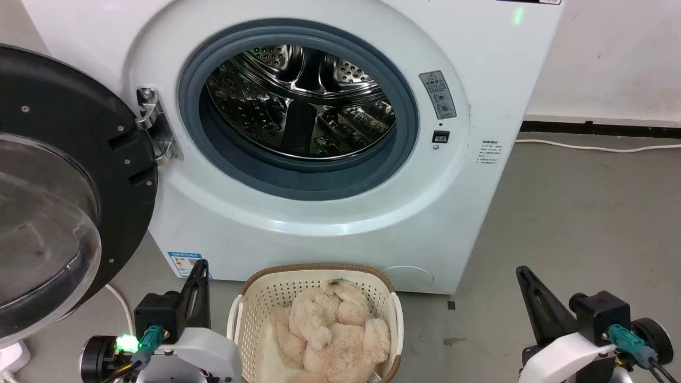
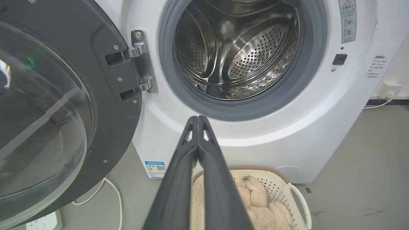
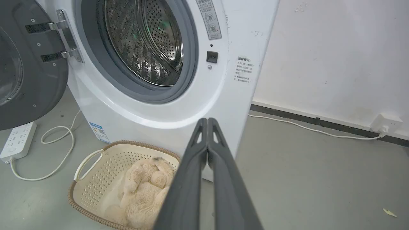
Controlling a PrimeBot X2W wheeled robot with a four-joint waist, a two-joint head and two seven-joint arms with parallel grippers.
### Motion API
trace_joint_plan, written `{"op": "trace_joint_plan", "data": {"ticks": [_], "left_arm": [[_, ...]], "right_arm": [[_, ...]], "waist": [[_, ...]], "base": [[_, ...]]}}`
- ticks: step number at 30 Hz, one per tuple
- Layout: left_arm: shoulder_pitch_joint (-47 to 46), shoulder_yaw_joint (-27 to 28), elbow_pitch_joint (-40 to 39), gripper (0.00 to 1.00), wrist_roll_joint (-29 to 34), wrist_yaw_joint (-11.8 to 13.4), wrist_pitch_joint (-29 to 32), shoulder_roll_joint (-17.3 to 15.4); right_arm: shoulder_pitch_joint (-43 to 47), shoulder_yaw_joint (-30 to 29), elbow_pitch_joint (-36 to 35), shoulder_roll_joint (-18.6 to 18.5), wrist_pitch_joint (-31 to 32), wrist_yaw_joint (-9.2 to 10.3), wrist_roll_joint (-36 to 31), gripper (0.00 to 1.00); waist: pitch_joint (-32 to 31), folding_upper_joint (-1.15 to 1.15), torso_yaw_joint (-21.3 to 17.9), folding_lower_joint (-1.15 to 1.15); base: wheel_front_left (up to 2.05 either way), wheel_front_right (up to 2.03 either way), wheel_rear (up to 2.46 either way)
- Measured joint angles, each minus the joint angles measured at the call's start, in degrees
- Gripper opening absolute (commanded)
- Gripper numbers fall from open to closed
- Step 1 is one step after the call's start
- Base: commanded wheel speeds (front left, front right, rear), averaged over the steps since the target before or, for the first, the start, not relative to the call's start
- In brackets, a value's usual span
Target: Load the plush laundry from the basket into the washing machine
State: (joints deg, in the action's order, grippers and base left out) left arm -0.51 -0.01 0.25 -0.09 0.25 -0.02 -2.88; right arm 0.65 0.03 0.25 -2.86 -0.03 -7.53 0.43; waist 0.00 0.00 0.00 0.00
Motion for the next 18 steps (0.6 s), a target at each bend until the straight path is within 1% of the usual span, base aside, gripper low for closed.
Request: {"op": "trace_joint_plan", "data": {"ticks": [18], "left_arm": [[0.00, 0.00, 0.00, 0.00, 0.00, 0.00, 0.00, 0.00]], "right_arm": [[0.00, 0.00, 0.00, 0.00, 0.00, 0.00, 0.00, 0.00]], "waist": [[0.00, 0.00, 0.00, 0.00]], "base": [[0.00, 0.00, 0.00]]}}
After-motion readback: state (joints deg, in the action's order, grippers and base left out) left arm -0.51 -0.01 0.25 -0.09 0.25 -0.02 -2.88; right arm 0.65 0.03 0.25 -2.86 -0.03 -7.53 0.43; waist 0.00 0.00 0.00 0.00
